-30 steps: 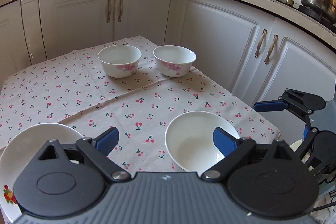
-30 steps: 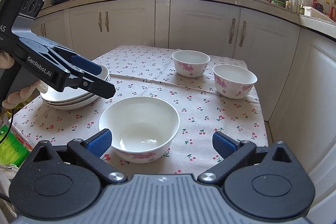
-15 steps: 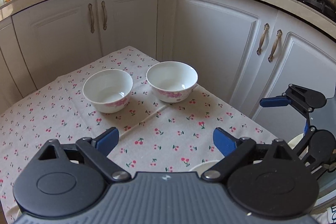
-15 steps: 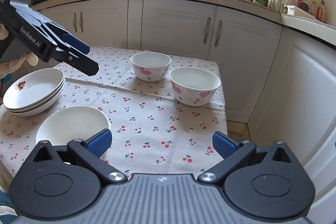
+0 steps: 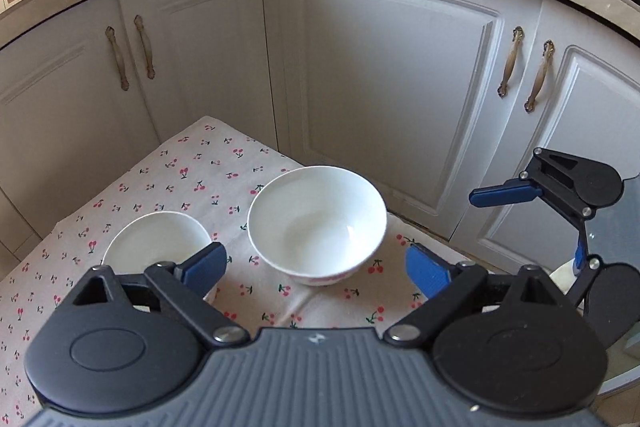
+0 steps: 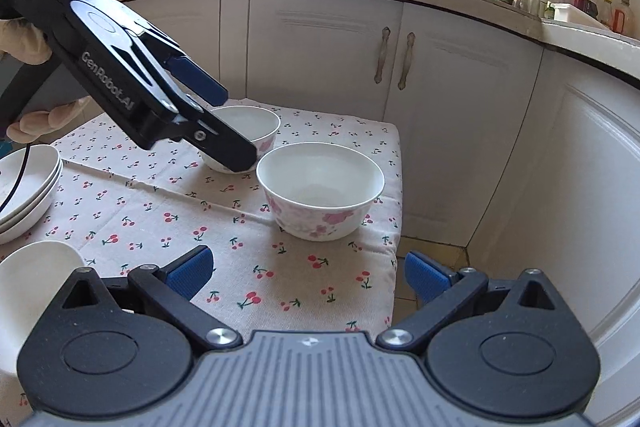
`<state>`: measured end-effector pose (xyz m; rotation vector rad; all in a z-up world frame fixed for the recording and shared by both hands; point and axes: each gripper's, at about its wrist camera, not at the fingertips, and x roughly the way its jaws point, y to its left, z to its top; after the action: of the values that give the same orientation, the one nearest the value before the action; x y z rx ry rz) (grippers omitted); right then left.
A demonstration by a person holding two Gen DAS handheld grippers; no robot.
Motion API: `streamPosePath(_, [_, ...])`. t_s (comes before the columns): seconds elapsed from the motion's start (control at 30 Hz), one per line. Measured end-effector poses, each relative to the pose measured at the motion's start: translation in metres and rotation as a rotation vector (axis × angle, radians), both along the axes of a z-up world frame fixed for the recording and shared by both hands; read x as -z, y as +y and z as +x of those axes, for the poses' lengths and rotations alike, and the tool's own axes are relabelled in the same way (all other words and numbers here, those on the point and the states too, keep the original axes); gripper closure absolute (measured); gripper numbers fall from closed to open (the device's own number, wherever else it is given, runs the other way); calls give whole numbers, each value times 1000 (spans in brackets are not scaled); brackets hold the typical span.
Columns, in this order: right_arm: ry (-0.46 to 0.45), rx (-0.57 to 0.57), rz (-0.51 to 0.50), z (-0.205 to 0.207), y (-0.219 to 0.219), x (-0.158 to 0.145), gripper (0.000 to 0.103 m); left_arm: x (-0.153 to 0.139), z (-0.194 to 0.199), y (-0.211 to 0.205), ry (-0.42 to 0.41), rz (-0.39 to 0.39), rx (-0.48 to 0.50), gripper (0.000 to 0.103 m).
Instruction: Organize plates and bowls
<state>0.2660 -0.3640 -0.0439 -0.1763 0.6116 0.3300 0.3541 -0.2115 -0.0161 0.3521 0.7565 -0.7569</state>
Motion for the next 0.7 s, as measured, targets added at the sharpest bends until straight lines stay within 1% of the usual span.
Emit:
streamPosePath(0.2, [-7, -30, 0, 29, -2, 11, 0, 16, 34, -18, 35, 3, 6, 7])
streamPosePath(0.5, [4, -57, -14, 59, 6, 29, 1, 36, 62, -38, 61, 34, 27, 7])
streamPosePath(0.57, [0, -66, -15, 62, 8, 32, 2, 40, 66, -40, 71, 38, 29, 11])
streamPosePath(0.7, [-5, -73, -35, 69, 12, 35, 8, 46, 72, -40, 84, 54, 22, 16])
